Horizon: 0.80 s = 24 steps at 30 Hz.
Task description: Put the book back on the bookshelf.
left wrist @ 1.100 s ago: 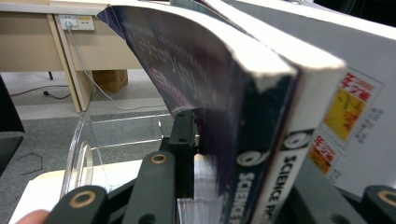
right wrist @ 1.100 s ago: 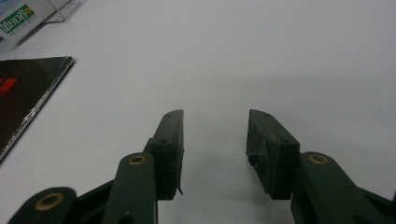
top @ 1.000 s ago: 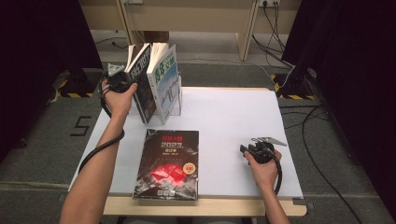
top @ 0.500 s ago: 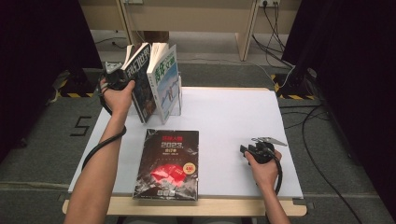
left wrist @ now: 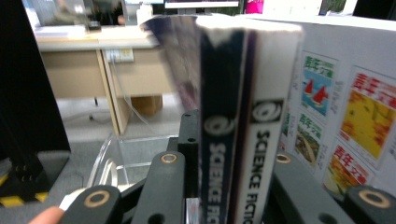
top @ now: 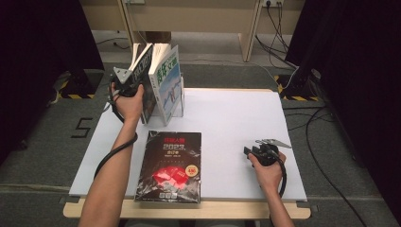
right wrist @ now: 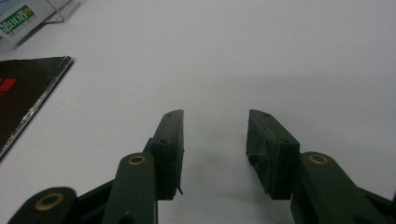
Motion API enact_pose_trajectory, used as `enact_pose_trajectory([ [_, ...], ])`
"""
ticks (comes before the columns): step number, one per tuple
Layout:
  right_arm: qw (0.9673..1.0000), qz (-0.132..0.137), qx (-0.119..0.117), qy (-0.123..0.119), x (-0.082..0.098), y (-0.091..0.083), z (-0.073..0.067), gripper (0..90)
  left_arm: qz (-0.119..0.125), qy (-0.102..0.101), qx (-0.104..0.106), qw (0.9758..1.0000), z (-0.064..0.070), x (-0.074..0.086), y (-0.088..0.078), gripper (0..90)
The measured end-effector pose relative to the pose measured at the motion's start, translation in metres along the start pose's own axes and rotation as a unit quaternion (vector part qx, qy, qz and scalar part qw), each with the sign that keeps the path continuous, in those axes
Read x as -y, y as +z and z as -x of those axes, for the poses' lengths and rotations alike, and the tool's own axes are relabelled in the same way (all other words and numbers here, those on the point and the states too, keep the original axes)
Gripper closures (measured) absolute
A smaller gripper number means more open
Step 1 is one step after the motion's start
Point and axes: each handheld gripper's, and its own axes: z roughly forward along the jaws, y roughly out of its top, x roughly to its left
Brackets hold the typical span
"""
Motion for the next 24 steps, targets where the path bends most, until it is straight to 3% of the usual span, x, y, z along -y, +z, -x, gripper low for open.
enact_pose_trajectory([
  [7, 1.0000, 0.003, -0.001, -0.005, 0.000, 0.001, -0.001, 57.2, 0.009, -0.001, 0.006, 0.9999, -0.007, 0.004, -0.003, 74.7],
  [11, 1.0000, 0.002, -0.002, -0.008, 0.000, 0.000, -0.002, 57.1, -0.008, 0.001, 0.019, 0.9998, -0.009, 0.004, -0.003, 68.0],
  [18, 1.0000, 0.002, -0.001, -0.004, 0.000, 0.000, -0.004, 57.1, -0.021, -0.025, 0.024, 0.9992, -0.014, 0.008, -0.006, 57.6],
  [24, 1.0000, 0.001, -0.001, -0.009, 0.000, 0.000, -0.005, 57.1, -0.033, -0.023, 0.028, 0.9988, -0.016, 0.008, -0.011, 51.4],
])
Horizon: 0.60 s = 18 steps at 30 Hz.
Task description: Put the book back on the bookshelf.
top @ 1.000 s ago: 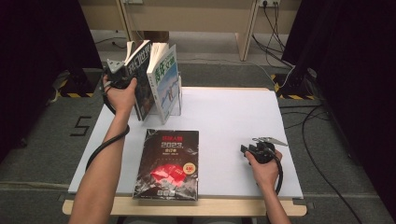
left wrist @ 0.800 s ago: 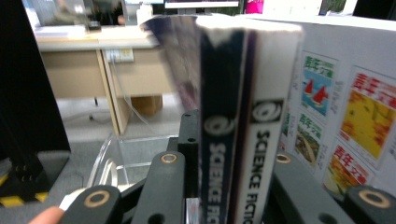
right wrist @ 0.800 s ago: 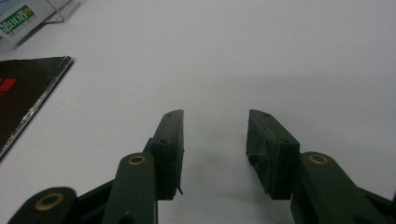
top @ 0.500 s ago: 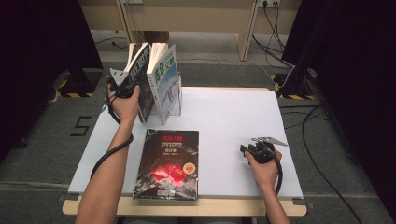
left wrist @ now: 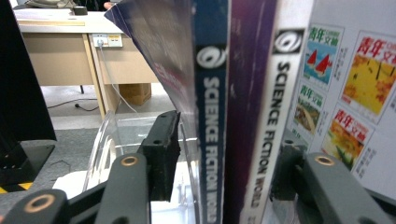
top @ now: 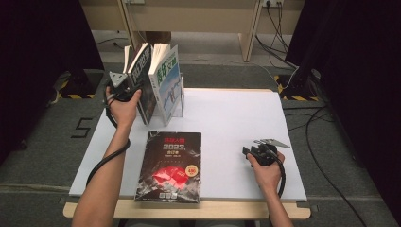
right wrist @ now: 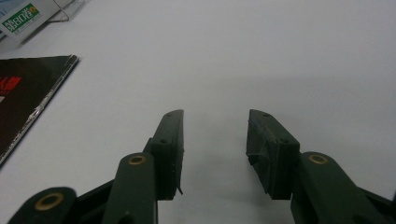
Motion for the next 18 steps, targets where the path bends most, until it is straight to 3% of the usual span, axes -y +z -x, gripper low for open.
enact_pose_trajectory([
  [9, 1.0000, 0.003, 0.000, -0.005, -0.001, -0.001, -0.002, 57.1, -0.018, -0.021, 0.013, 0.9995, -0.005, 0.002, -0.014, 48.3],
  [11, 1.0000, 0.003, 0.002, -0.004, -0.001, -0.002, -0.003, 57.0, -0.028, -0.037, 0.020, 0.9987, -0.006, 0.002, -0.017, 48.0],
  [18, 0.9999, 0.007, 0.000, -0.010, -0.002, -0.002, -0.006, 57.1, -0.039, -0.041, 0.029, 0.9980, -0.006, 0.003, -0.029, 46.8],
])
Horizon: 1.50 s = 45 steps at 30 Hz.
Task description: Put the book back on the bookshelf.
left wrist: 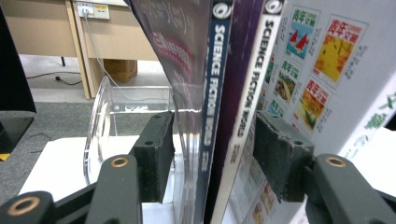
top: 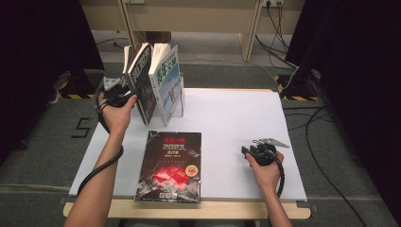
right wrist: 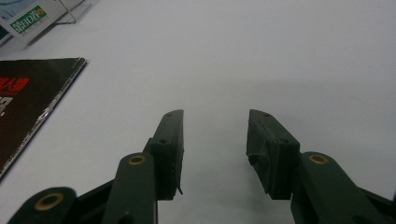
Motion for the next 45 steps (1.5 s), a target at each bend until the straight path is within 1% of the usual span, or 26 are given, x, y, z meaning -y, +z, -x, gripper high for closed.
enact_pose_trajectory([
  [2, 1.0000, -0.001, -0.002, 0.000, 0.000, -0.001, -0.001, 57.0, -0.002, -0.001, 0.003, 1.0000, 0.000, 0.001, -0.004, 46.0],
  [4, 1.0000, -0.001, -0.002, 0.000, -0.001, -0.001, -0.001, 57.1, -0.002, 0.004, 0.003, 1.0000, 0.000, 0.002, -0.008, 45.5],
  [6, 1.0000, -0.001, -0.002, 0.000, -0.001, -0.001, -0.001, 57.1, -0.008, 0.002, 0.007, 0.9999, 0.000, 0.004, -0.011, 45.3],
  [9, 1.0000, 0.000, -0.003, -0.002, -0.002, -0.001, -0.002, 57.1, -0.012, 0.008, 0.007, 0.9999, 0.000, 0.008, -0.015, 45.0],
  [11, 1.0000, 0.001, -0.003, -0.003, -0.002, -0.002, -0.003, 57.1, -0.012, 0.001, 0.004, 0.9999, -0.001, 0.011, -0.018, 44.2],
  [13, 1.0000, 0.002, -0.002, -0.003, -0.003, -0.003, -0.004, 57.0, -0.014, 0.001, 0.005, 0.9999, -0.002, 0.014, -0.021, 44.3],
  [15, 1.0000, 0.003, -0.004, -0.006, -0.004, -0.002, -0.005, 57.1, -0.018, -0.005, 0.012, 0.9998, -0.003, 0.018, -0.023, 44.2],
  [17, 1.0000, 0.002, -0.004, -0.002, -0.005, -0.003, -0.006, 57.1, -0.025, -0.006, 0.014, 0.9996, -0.003, 0.021, -0.025, 44.0],
  [18, 1.0000, 0.003, -0.005, -0.006, -0.005, -0.003, -0.006, 57.1, -0.028, -0.008, 0.016, 0.9995, -0.004, 0.022, -0.025, 43.7],
  [23, 0.9999, 0.003, -0.006, -0.008, -0.007, -0.003, -0.009, 57.1, -0.044, -0.016, 0.028, 0.9985, -0.006, 0.029, -0.030, 43.6],
  [25, 0.9999, 0.001, -0.005, -0.010, -0.008, -0.004, -0.010, 57.1, -0.050, -0.016, 0.030, 0.9982, -0.007, 0.033, -0.032, 43.5],
  [28, 0.9999, 0.000, -0.006, -0.014, -0.010, -0.004, -0.011, 57.1, -0.061, -0.021, 0.035, 0.9973, -0.010, 0.039, -0.035, 43.5],
  [30, 0.9999, -0.001, -0.006, -0.010, -0.012, -0.005, -0.013, 57.1, -0.067, -0.028, 0.037, 0.9967, -0.012, 0.044, -0.037, 43.6],
  [31, 0.9999, -0.002, -0.007, -0.012, -0.012, -0.004, -0.014, 57.2, -0.070, -0.029, 0.038, 0.9964, -0.013, 0.046, -0.038, 43.6],
  [33, 0.9999, -0.004, -0.009, -0.014, -0.014, -0.004, -0.016, 57.2, -0.077, -0.031, 0.039, 0.9958, -0.014, 0.050, -0.039, 43.6],
  [36, 0.9998, -0.006, -0.011, -0.018, -0.016, -0.002, -0.021, 57.3, -0.090, -0.038, 0.049, 0.9940, -0.015, 0.057, -0.041, 43.7],
  [37, 0.9997, -0.009, -0.012, -0.017, -0.017, -0.002, -0.023, 57.4, -0.096, -0.042, 0.055, 0.9930, -0.015, 0.060, -0.042, 43.8],
  [40, 0.9995, -0.013, -0.015, -0.024, -0.019, 0.001, -0.028, 57.4, -0.104, -0.057, 0.066, 0.9908, -0.015, 0.068, -0.045, 44.2],
  [43, 0.9991, -0.022, -0.019, -0.031, -0.020, 0.003, -0.033, 57.6, -0.122, -0.057, 0.072, 0.9883, -0.014, 0.077, -0.047, 44.5],
  [45, 0.9988, -0.028, -0.023, -0.033, -0.020, 0.006, -0.037, 57.7, -0.136, -0.058, 0.079, 0.9858, -0.013, 0.084, -0.047, 44.8],
])
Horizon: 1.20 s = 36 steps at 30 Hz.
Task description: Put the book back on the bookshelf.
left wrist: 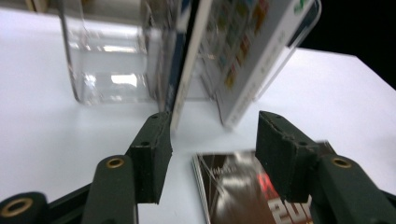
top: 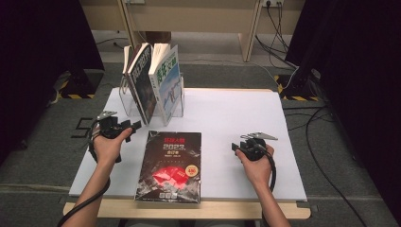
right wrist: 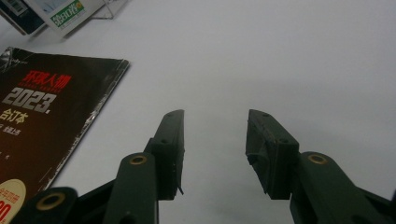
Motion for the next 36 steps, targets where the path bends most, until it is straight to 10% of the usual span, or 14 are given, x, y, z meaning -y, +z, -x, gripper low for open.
enact_pose_trajectory([
  [16, 0.9982, -0.047, -0.030, -0.020, -0.006, 0.021, -0.029, 59.4, -0.074, -0.008, 0.031, 0.9968, -0.002, 0.045, 0.008, 46.3],
  [36, 0.9952, -0.083, -0.039, -0.034, -0.018, 0.044, -0.055, 63.3, -0.105, -0.030, 0.067, 0.9918, 0.006, 0.073, 0.009, 49.2],
])
